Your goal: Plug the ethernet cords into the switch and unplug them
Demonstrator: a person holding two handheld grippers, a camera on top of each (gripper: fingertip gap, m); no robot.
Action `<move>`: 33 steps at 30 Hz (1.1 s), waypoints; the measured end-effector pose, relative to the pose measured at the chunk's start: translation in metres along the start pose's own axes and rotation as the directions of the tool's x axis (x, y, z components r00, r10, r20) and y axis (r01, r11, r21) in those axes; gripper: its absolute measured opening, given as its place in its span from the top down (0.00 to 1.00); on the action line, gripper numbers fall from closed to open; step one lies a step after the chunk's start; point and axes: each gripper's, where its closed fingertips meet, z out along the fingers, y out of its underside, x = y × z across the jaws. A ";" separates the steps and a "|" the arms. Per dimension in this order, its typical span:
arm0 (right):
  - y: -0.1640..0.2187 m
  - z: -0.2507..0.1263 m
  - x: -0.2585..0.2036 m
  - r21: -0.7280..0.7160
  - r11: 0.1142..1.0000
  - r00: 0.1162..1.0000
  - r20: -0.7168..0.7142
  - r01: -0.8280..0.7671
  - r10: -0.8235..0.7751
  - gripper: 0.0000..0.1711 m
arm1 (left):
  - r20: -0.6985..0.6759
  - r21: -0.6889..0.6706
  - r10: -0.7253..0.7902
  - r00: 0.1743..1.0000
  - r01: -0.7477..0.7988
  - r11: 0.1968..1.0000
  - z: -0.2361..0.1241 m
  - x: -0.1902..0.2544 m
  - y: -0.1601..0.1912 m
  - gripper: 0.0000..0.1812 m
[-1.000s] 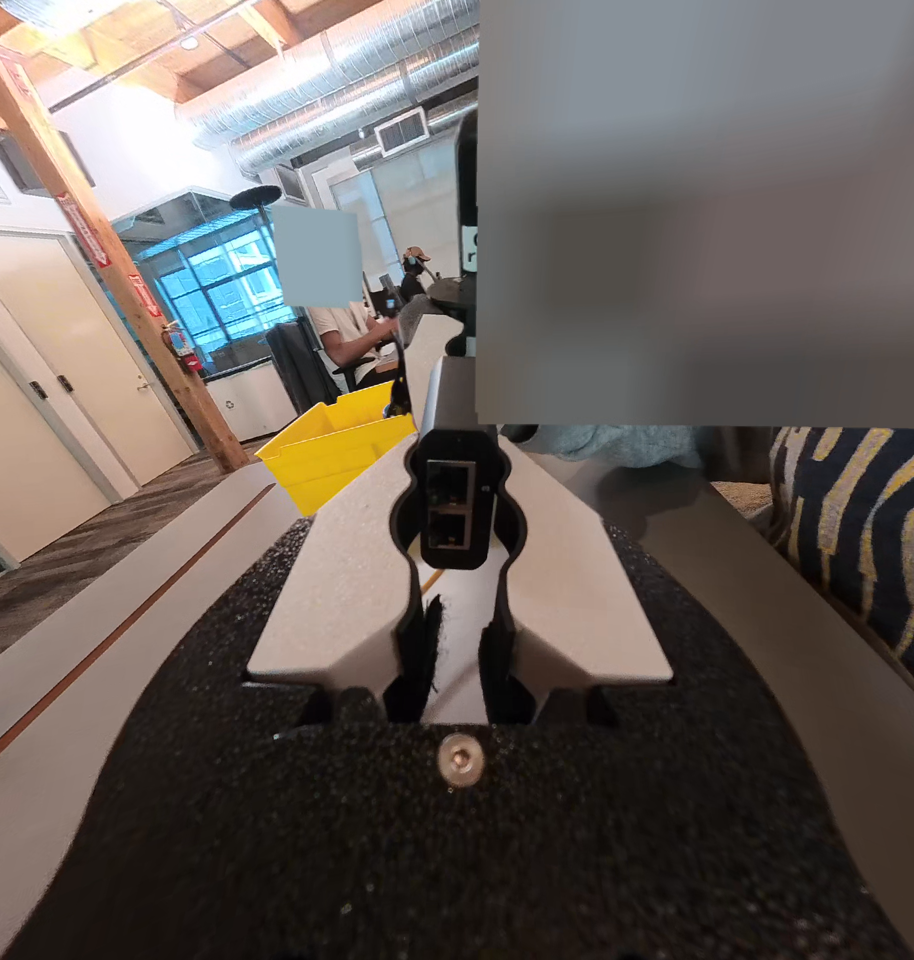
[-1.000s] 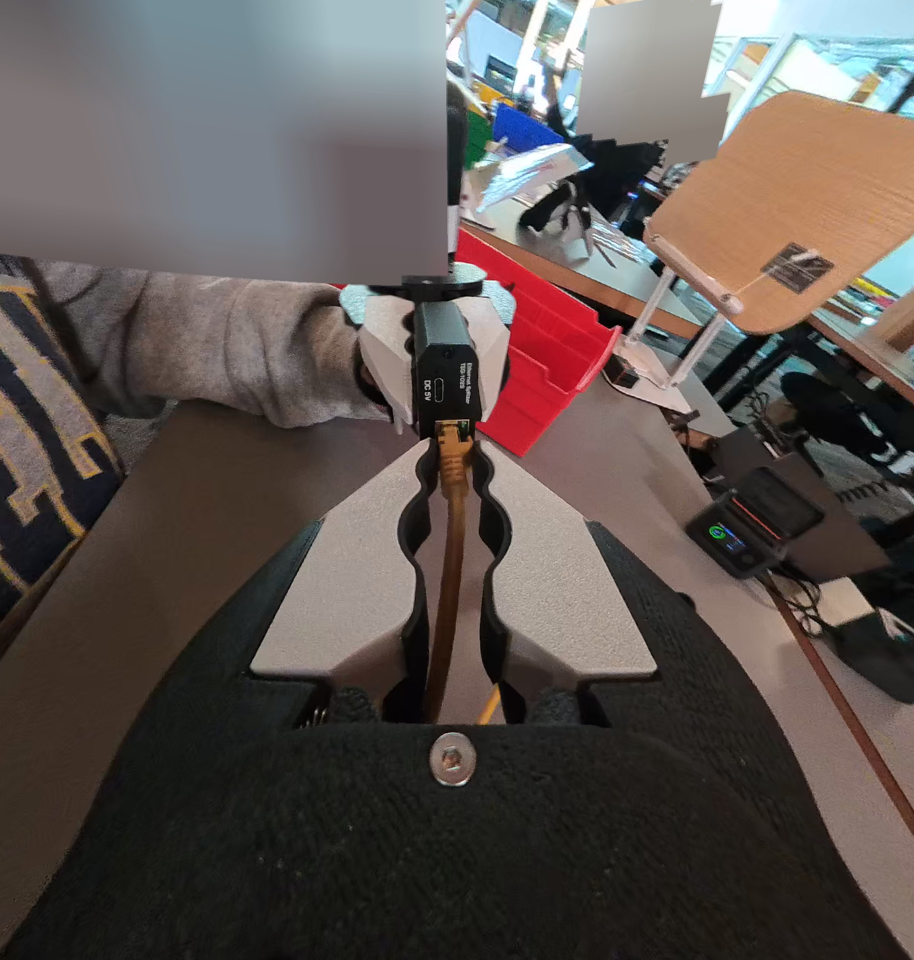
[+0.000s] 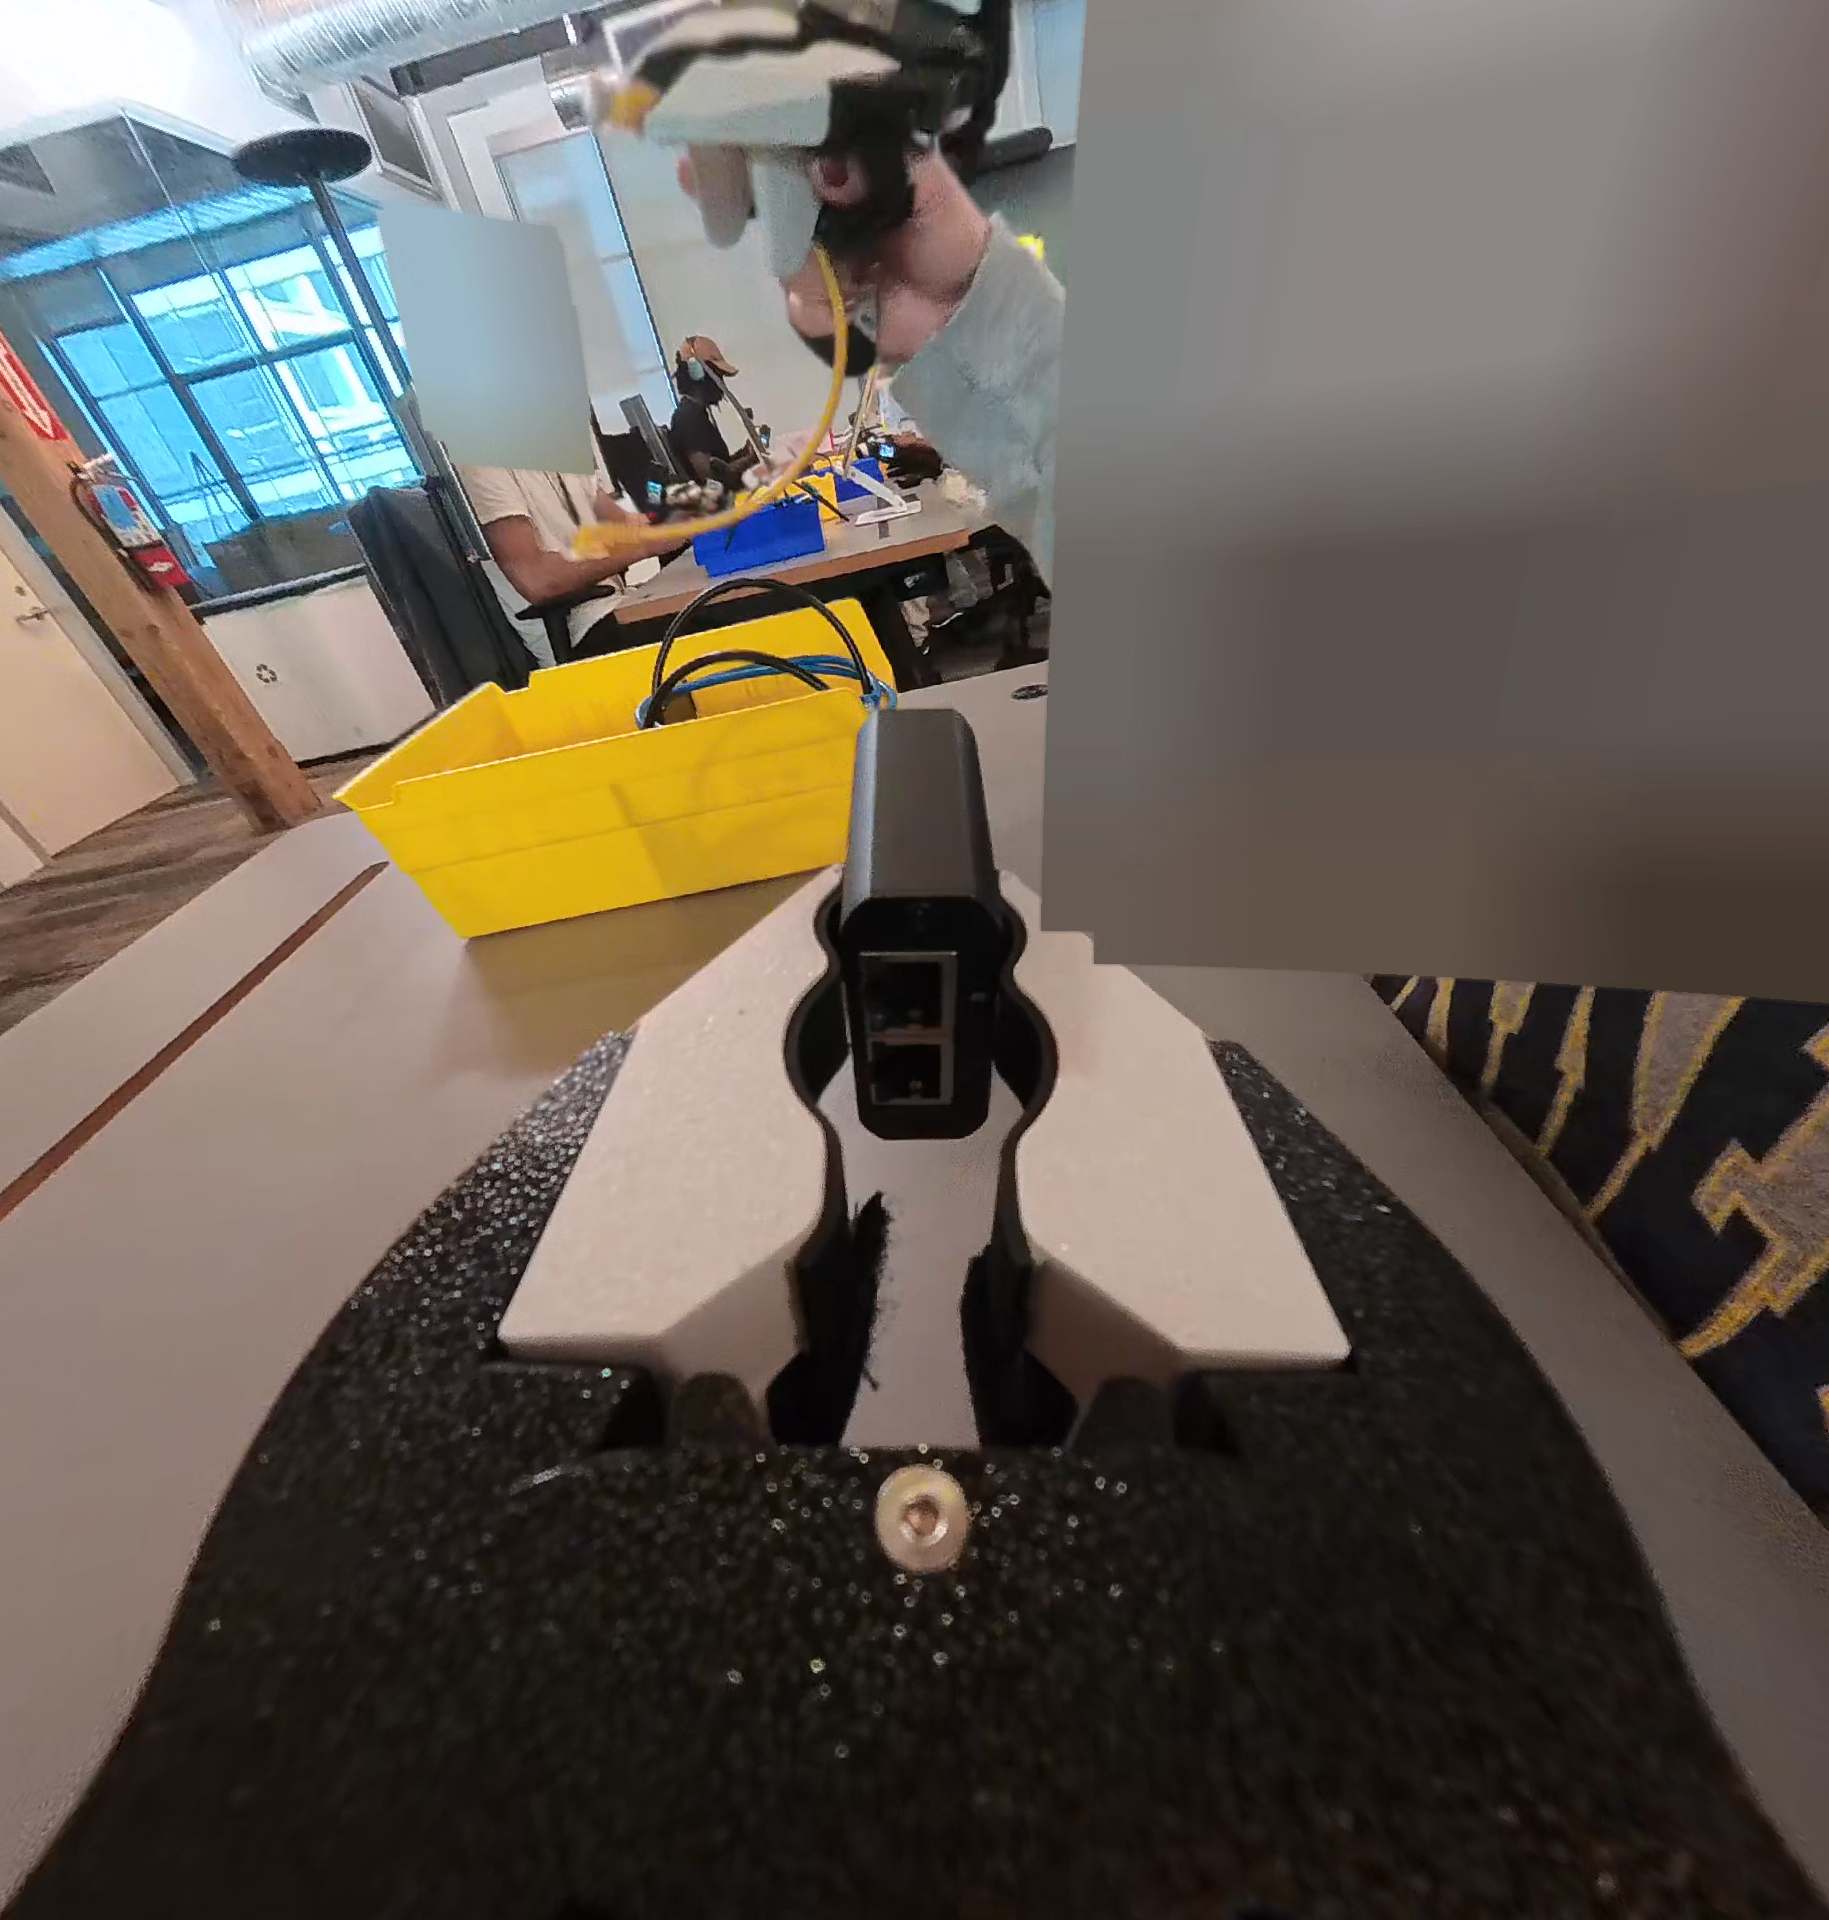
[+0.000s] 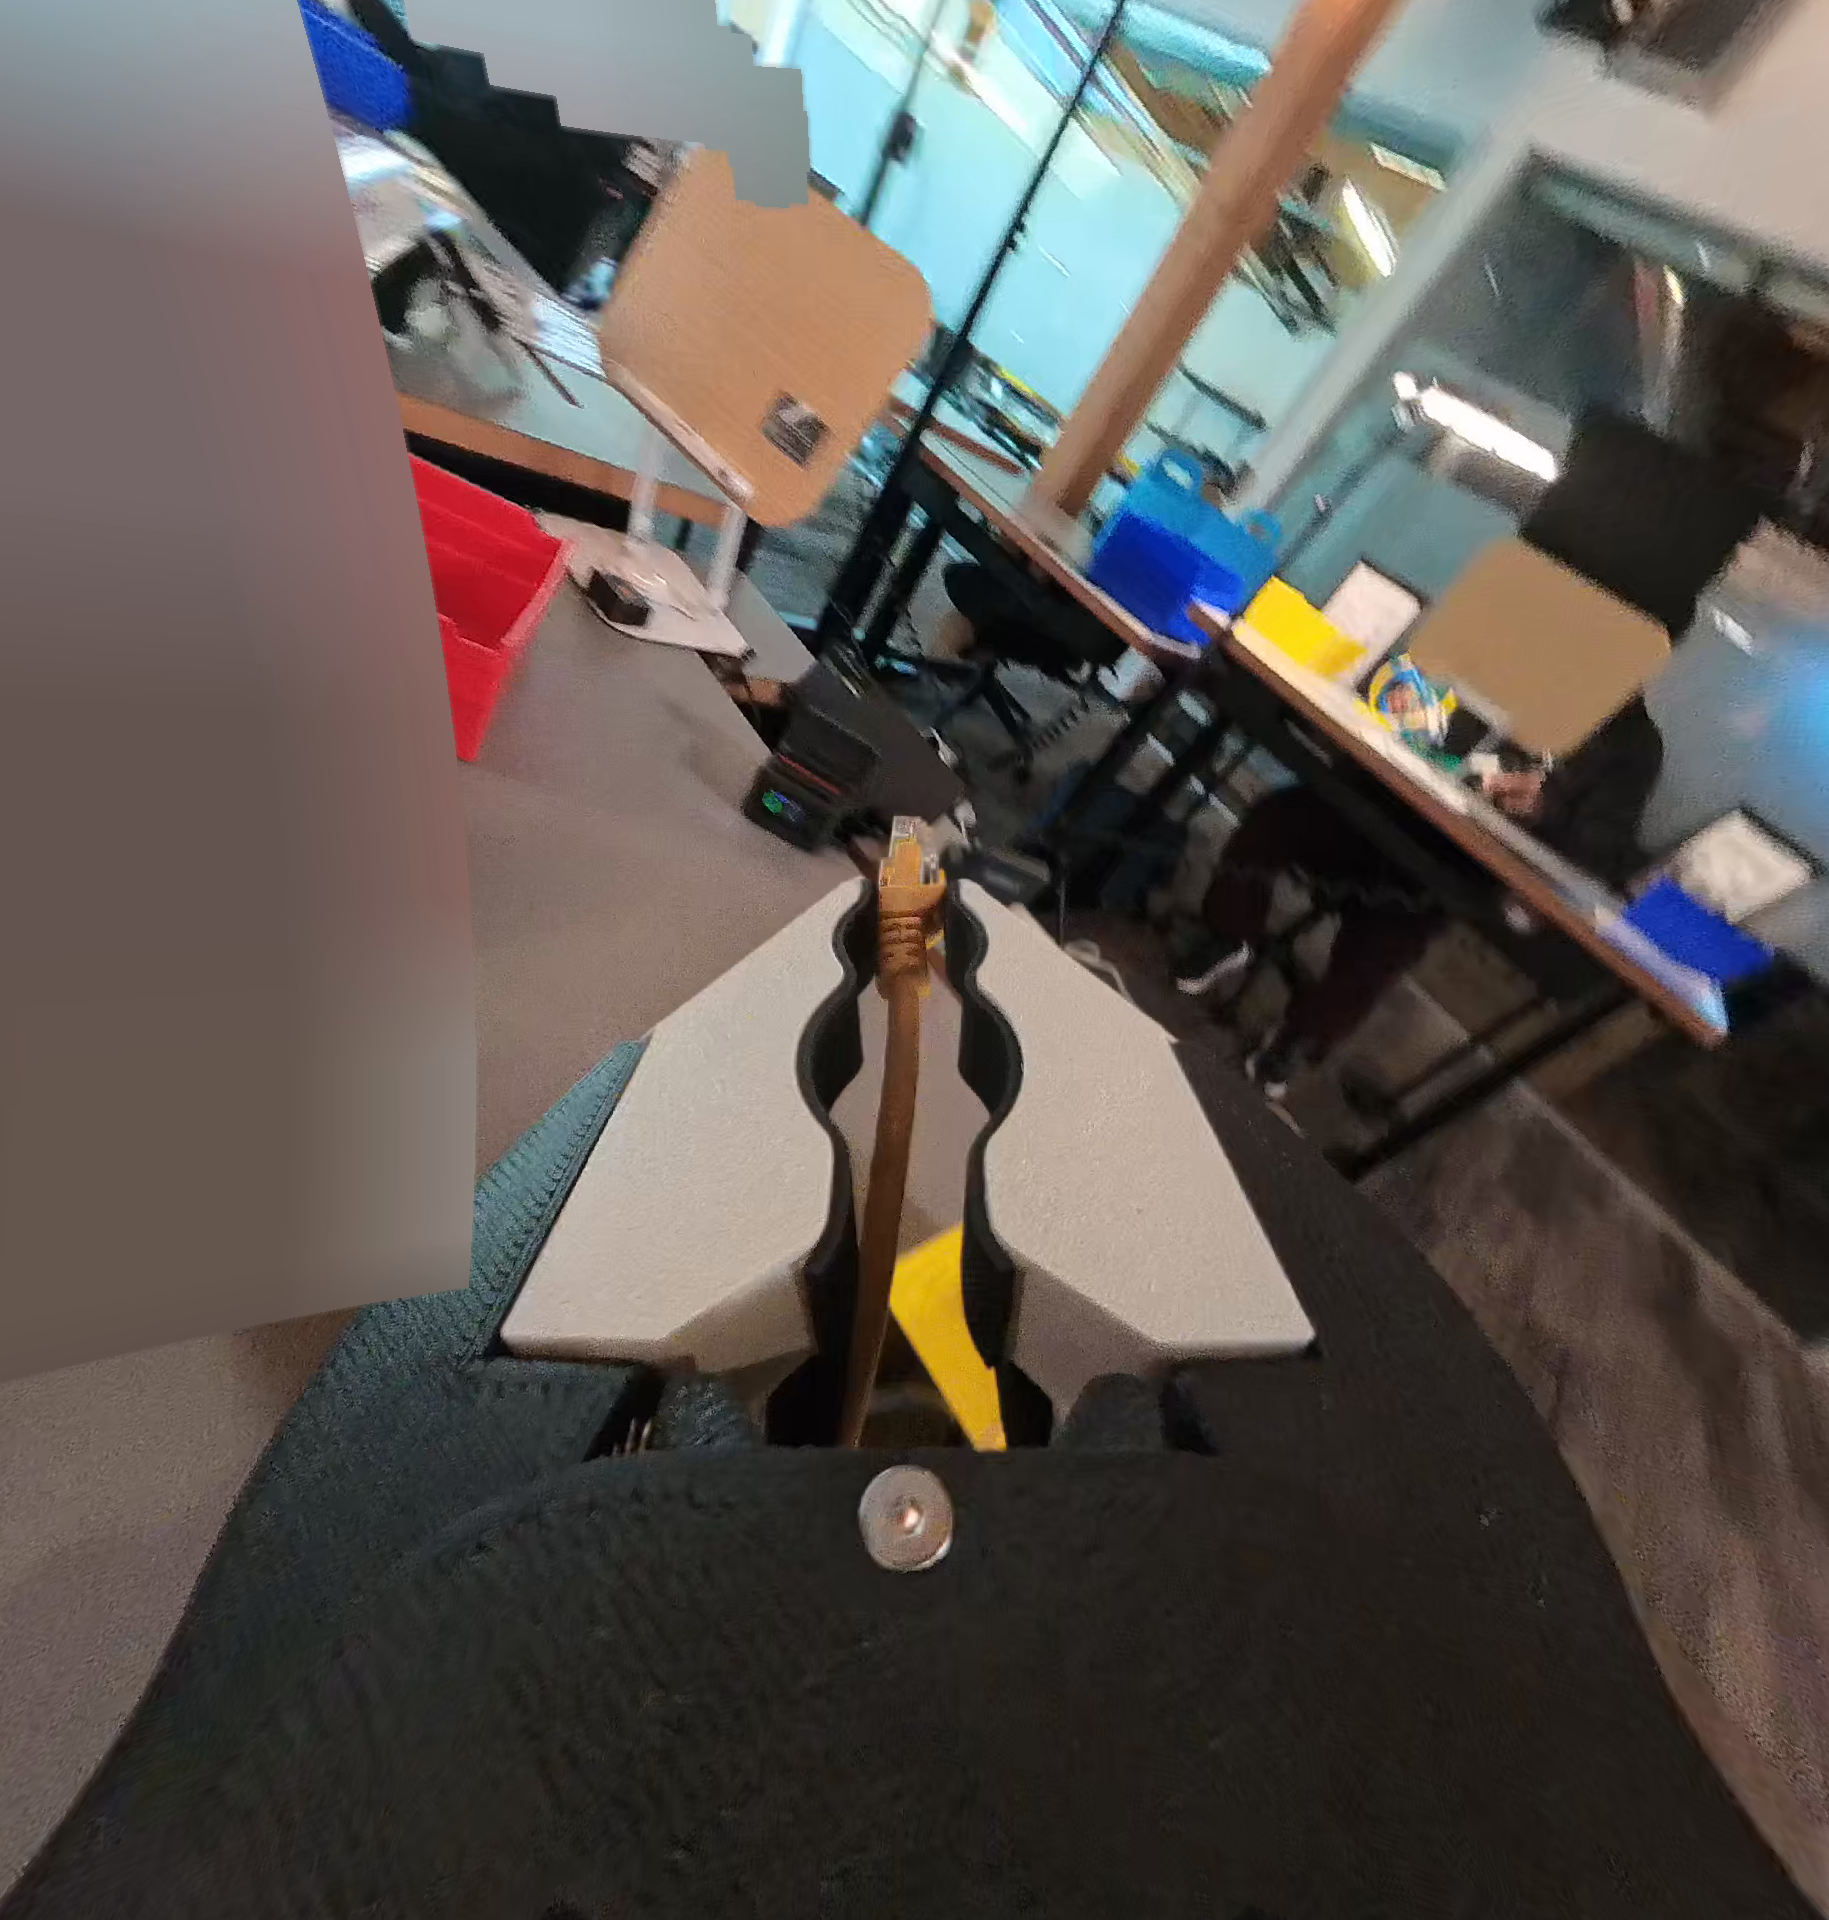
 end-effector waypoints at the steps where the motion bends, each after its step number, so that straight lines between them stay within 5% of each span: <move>1: 0.017 -0.002 0.011 -0.021 0.999 0.999 -0.025 -0.049 0.048 0.93 | -0.006 -0.004 -0.010 1.000 0.010 1.000 0.002 0.001 0.002 0.88; 6: 0.119 0.004 0.035 -0.260 0.959 0.975 -0.215 -0.112 0.055 0.93 | 0.009 -0.026 -0.023 1.000 0.023 0.999 0.011 -0.001 0.012 0.88; 8: 0.141 0.015 0.022 -0.285 0.929 0.962 -0.202 -0.237 0.184 0.93 | 0.038 -0.035 -0.022 0.999 0.024 0.999 0.013 -0.005 0.016 0.88; 10: 0.156 0.023 0.010 -0.303 0.871 0.920 -0.183 -0.387 0.346 0.80 | 0.071 -0.037 -0.025 0.997 0.028 0.999 0.014 -0.010 0.020 0.88; 13: 0.162 0.024 0.007 -0.334 0.782 0.850 -0.214 -0.527 0.481 0.61 | 0.134 -0.062 -0.009 0.991 0.017 0.998 0.013 -0.020 0.027 0.88; 19: 0.142 0.003 0.027 -0.360 0.767 0.835 -0.378 -0.531 0.400 0.56 | 0.315 -0.164 0.119 0.942 -0.070 0.984 0.006 -0.045 0.039 0.88; 26: 0.023 0.065 -0.089 -0.075 0.875 0.865 0.132 -0.478 0.484 0.50 | 0.431 -0.282 0.442 0.786 -0.348 0.894 0.012 -0.047 0.027 0.88; 29: 0.019 0.101 -0.166 -0.153 0.818 0.726 0.391 -0.554 0.565 0.45 | 0.427 -0.383 0.639 0.640 -0.512 0.769 0.015 -0.041 0.021 0.88; 33: 0.042 0.142 -0.230 -0.302 0.741 0.540 0.531 -0.599 0.653 0.43 | 0.361 -0.412 0.766 0.531 -0.647 0.642 0.025 -0.022 0.017 0.88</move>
